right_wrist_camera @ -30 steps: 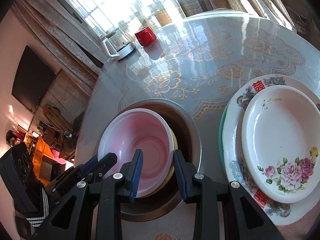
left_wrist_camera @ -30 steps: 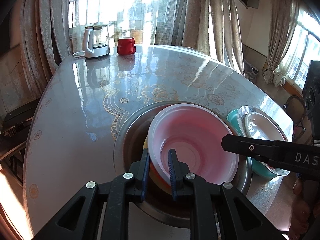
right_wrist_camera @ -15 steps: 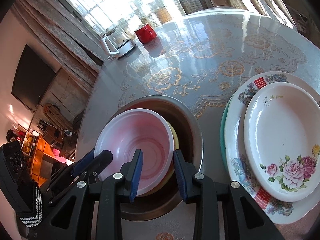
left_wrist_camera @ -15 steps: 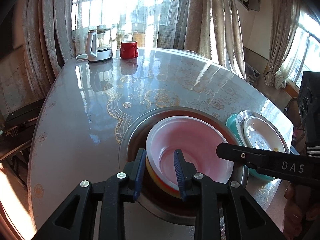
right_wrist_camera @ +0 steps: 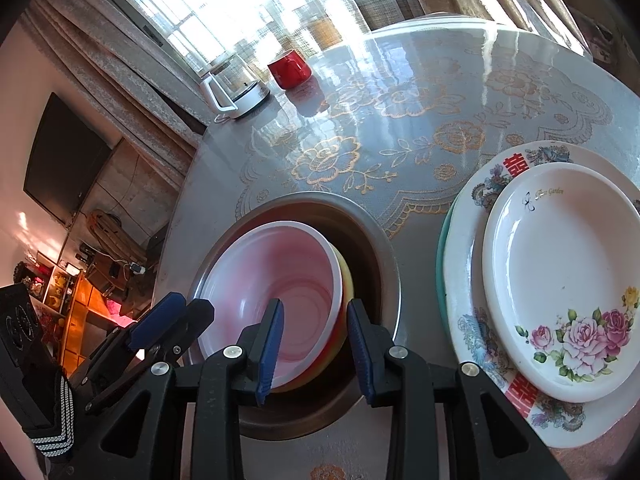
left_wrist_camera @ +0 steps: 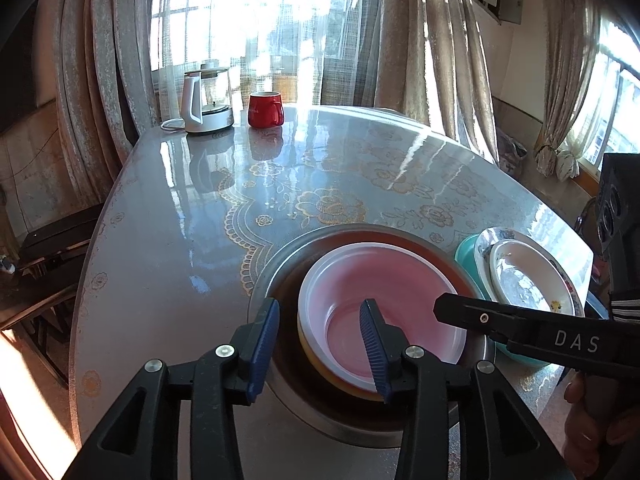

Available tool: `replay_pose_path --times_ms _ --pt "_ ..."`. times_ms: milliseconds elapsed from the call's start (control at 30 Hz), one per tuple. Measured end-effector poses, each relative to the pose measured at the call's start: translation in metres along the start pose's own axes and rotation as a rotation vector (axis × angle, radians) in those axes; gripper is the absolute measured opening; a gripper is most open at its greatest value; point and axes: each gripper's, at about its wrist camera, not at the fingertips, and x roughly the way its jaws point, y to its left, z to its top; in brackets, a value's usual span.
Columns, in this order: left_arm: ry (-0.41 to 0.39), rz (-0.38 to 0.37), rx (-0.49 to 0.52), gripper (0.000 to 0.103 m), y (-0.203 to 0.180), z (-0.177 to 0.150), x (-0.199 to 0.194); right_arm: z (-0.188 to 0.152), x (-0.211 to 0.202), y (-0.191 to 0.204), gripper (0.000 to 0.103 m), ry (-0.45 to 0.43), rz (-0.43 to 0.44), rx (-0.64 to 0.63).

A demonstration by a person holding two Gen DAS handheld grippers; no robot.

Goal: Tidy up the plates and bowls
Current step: 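Move the right tool to the steel bowl rim and grip it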

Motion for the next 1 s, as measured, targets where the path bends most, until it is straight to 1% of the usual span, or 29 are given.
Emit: replay_pose_path --times_ms 133,200,333,400,500,567,600,733,1000 --pt "-0.004 0.013 -0.007 0.047 0.002 0.000 -0.002 -0.001 -0.001 0.001 0.033 -0.006 -0.002 -0.005" --pt "-0.007 0.018 -0.013 0.051 0.004 0.000 -0.004 -0.002 -0.002 0.001 0.033 -0.013 0.006 -0.008" --pt "-0.015 0.043 -0.023 0.058 0.008 -0.001 -0.007 -0.007 -0.012 0.004 0.033 -0.056 0.026 -0.037" --pt "-0.018 0.049 -0.029 0.059 0.010 -0.001 -0.008 -0.008 -0.017 0.007 0.033 -0.073 0.025 -0.056" --pt "-0.018 0.063 -0.042 0.065 0.012 -0.001 -0.009 -0.009 -0.024 0.006 0.034 -0.092 0.023 -0.058" --pt "-0.019 0.072 -0.051 0.072 0.015 -0.002 -0.010 -0.010 -0.027 0.003 0.034 -0.100 0.019 -0.052" --pt "-0.021 0.075 -0.056 0.074 0.017 -0.003 -0.011 -0.011 -0.029 0.002 0.034 -0.105 0.016 -0.050" --pt "-0.026 0.102 -0.077 0.076 0.024 -0.006 -0.013 -0.014 -0.035 -0.006 0.034 -0.121 -0.003 -0.035" --pt "-0.013 0.139 -0.097 0.079 0.032 -0.012 -0.012 -0.023 -0.038 -0.019 0.034 -0.116 -0.028 -0.002"
